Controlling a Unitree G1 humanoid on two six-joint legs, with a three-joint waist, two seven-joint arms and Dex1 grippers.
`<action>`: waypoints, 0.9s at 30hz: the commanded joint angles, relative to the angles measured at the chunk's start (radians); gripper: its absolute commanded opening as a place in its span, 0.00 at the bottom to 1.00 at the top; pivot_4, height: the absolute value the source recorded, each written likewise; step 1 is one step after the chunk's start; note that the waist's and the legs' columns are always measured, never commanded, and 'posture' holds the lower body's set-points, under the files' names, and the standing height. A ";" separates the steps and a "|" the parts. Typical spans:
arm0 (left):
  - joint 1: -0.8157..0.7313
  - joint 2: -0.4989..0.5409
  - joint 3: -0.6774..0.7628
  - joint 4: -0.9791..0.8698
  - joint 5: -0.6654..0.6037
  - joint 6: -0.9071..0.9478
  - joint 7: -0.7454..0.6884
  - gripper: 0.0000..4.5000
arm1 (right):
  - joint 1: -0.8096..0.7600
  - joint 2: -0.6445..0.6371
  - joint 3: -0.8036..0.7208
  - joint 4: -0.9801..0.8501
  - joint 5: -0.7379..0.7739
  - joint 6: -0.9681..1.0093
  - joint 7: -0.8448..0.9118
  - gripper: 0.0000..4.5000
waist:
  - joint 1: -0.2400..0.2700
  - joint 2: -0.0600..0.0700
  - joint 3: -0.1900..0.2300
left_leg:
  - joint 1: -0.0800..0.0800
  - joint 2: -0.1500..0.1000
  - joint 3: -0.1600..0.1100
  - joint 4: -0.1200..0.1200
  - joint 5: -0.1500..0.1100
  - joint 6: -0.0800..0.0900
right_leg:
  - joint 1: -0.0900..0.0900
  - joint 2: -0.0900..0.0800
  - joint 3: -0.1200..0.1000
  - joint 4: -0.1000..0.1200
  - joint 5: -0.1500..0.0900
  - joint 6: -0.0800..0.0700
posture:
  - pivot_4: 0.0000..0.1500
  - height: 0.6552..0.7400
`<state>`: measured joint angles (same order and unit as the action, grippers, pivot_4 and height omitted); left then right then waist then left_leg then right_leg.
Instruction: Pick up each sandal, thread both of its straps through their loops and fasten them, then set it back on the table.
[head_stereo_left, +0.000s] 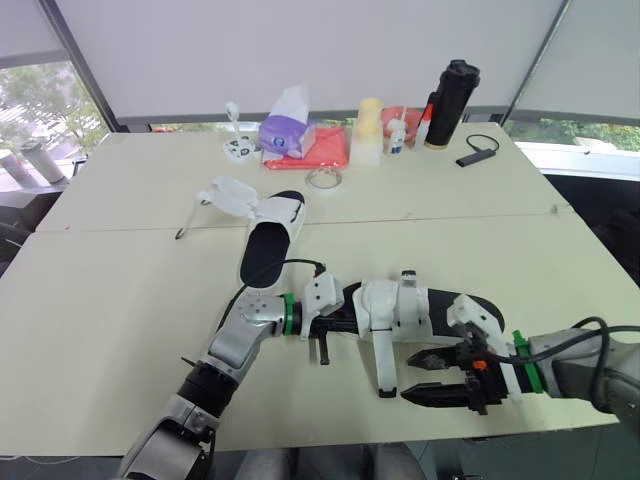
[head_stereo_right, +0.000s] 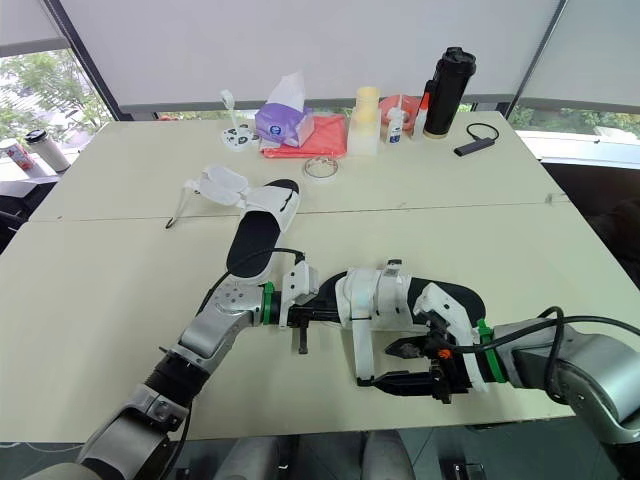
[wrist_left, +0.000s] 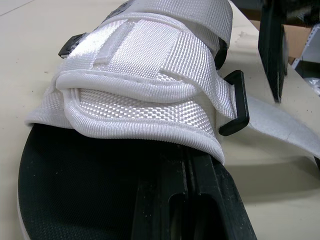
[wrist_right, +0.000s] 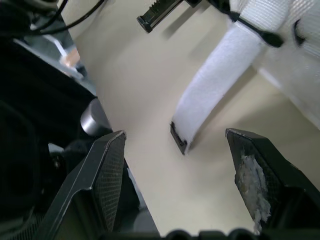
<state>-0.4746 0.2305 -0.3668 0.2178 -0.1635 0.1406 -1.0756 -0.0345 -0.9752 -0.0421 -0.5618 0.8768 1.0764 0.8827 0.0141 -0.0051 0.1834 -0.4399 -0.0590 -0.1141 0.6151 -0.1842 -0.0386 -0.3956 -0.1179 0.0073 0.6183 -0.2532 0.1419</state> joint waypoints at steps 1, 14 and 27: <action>0.020 0.003 -0.024 -0.006 0.012 0.012 -0.007 0.00 | -0.018 0.037 0.016 0.003 0.015 0.015 -0.025 0.75 | 0.000 0.000 0.000 | 0.000 0.000 0.000 0.000 0.000 0.000 | 0.000 0.000 0.000 0.000 0.000 0.000 | 1.00 1.00; 0.027 0.004 -0.024 -0.015 0.011 0.019 0.000 0.00 | -0.110 0.143 0.073 0.019 0.028 0.070 -0.090 0.75 | 0.000 0.000 0.000 | 0.000 0.000 0.000 0.000 0.000 0.000 | 0.000 0.000 0.000 0.000 0.000 0.000 | 1.00 1.00; 0.021 -0.001 -0.022 -0.006 0.011 0.015 0.004 0.00 | -0.123 0.138 0.059 -0.031 0.057 0.082 -0.098 0.01 | 0.000 0.000 0.000 | 0.000 0.000 0.000 0.000 0.000 0.000 | 0.000 0.000 0.000 0.000 0.000 0.000 | 1.00 1.00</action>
<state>-0.4662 0.2307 -0.3676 0.2030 -0.1634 0.1474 -1.0660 -0.1409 -0.8331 0.0332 -0.5479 0.9100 1.1609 0.7818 0.0141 -0.0049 0.1832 -0.4398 -0.0594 -0.1145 0.6151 -0.1842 -0.0386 -0.3956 -0.1177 0.0072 0.6184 -0.2530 0.1423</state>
